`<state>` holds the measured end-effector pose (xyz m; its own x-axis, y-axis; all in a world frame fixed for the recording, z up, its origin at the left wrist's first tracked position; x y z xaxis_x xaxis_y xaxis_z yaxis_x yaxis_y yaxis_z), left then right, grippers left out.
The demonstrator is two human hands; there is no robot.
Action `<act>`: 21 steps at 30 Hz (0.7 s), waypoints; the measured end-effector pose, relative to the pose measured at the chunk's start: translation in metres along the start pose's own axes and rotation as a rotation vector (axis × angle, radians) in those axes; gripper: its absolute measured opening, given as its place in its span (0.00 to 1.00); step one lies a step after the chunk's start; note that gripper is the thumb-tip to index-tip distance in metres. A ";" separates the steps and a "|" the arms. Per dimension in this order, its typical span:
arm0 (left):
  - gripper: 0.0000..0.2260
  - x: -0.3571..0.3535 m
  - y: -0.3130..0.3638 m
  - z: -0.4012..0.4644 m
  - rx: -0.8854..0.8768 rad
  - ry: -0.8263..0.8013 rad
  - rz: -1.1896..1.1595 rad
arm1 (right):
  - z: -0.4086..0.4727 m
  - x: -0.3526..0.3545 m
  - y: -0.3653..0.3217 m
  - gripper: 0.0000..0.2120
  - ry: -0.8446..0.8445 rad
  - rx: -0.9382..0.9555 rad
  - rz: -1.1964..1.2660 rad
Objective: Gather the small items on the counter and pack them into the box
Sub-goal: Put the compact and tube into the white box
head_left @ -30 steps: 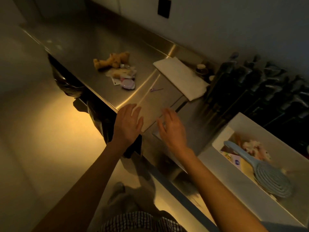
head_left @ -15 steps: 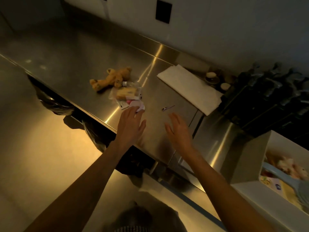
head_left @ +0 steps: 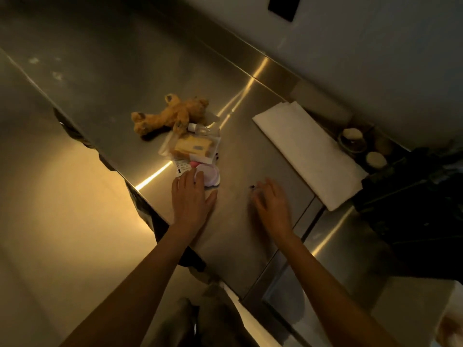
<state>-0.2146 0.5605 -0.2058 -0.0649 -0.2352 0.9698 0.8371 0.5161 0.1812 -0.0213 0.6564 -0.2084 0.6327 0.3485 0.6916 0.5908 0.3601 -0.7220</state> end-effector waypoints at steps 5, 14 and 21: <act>0.30 -0.017 0.000 0.010 0.137 0.022 0.008 | 0.029 -0.007 0.020 0.19 -0.055 0.051 -0.076; 0.38 -0.030 -0.009 0.011 0.408 0.028 0.010 | 0.044 -0.009 0.031 0.19 -0.049 0.202 -0.053; 0.34 -0.027 -0.006 0.006 0.381 0.060 -0.018 | 0.043 -0.002 0.024 0.12 0.010 0.327 0.024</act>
<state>-0.2213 0.5682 -0.2321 -0.0365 -0.2886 0.9568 0.5732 0.7782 0.2566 -0.0293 0.7015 -0.2260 0.6505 0.3525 0.6727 0.3842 0.6114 -0.6918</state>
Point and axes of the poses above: each hand's wrist, its own z-axis towards the middle knuckle, its own x-axis out of the back of the hand, y = z × x, the point moved 10 cm from there along z, towards the middle knuckle, and after that the axes turned 12 degrees about z, right-handed, at the moved point
